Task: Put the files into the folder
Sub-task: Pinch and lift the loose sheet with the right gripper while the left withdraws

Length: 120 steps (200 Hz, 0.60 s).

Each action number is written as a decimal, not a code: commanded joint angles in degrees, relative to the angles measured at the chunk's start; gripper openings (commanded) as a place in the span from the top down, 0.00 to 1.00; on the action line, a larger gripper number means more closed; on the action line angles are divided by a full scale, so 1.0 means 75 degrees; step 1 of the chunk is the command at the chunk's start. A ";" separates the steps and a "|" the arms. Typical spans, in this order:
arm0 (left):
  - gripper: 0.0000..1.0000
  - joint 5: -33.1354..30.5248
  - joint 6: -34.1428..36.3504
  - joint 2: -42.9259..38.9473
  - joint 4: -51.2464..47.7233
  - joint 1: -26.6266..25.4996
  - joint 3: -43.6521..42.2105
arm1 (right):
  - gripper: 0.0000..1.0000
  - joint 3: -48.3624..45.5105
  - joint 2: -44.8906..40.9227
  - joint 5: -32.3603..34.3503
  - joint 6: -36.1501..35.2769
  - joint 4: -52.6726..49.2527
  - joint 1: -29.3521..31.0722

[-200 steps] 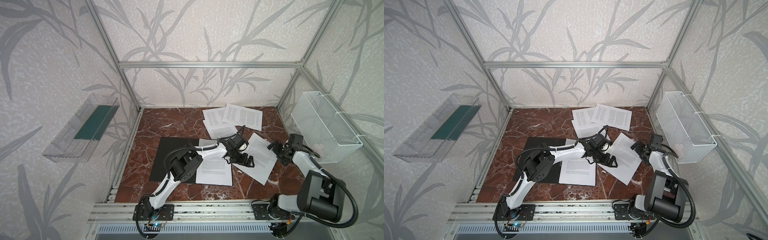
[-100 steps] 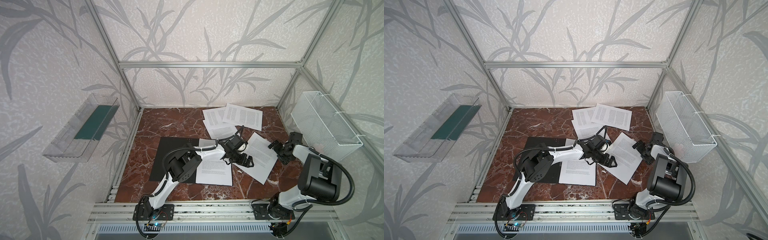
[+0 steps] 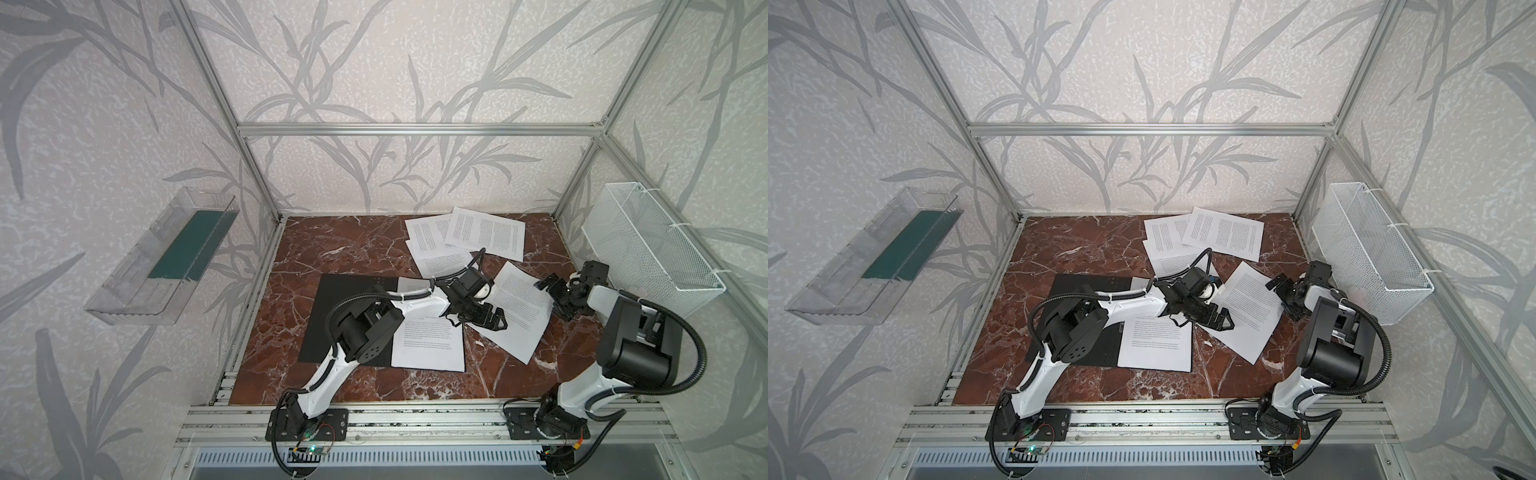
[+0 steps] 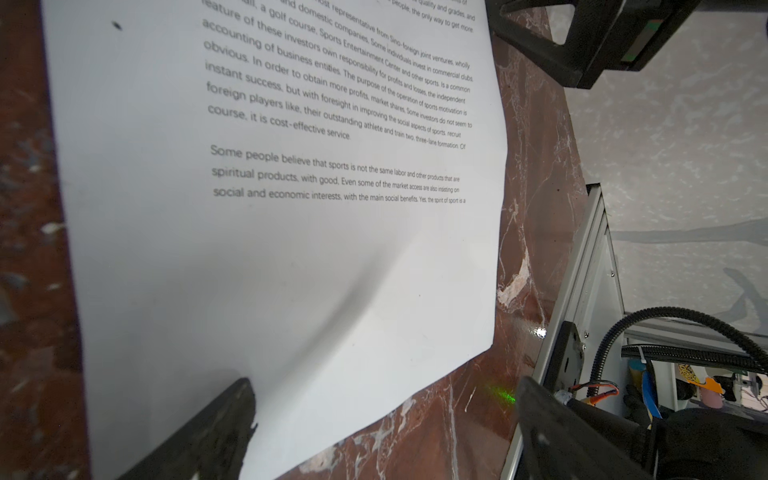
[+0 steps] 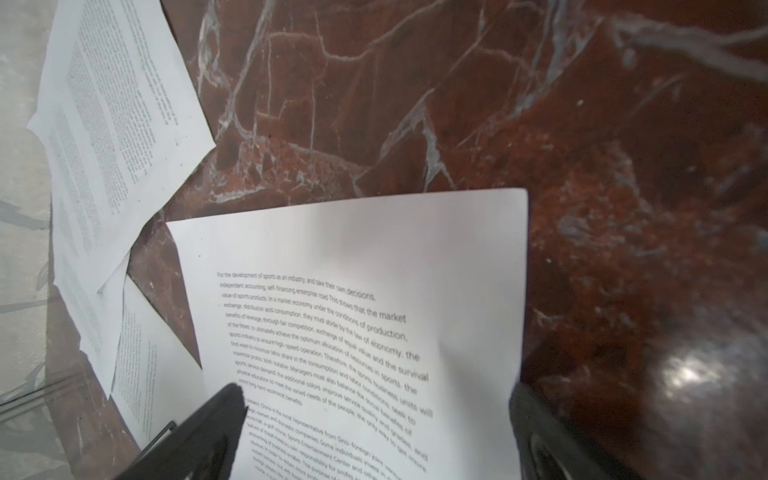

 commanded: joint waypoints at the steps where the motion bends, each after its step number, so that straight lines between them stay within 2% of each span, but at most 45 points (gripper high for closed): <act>1: 0.01 -0.0362 -0.0002 0.0765 -0.0838 0.0002 -0.0110 | 0.00 -0.0544 0.0320 -0.0773 0.0213 -0.0313 -0.0013; 55: 0.01 -0.0390 -0.0050 0.0881 -0.0865 -0.0011 -0.0055 | 0.01 -0.1140 -0.0438 -0.1971 0.0420 0.0194 -0.0002; 120: 0.01 -0.0418 -0.0106 0.1002 -0.0912 -0.0011 0.0046 | 0.01 -0.1828 -0.2264 -0.2520 0.0596 0.0046 0.0006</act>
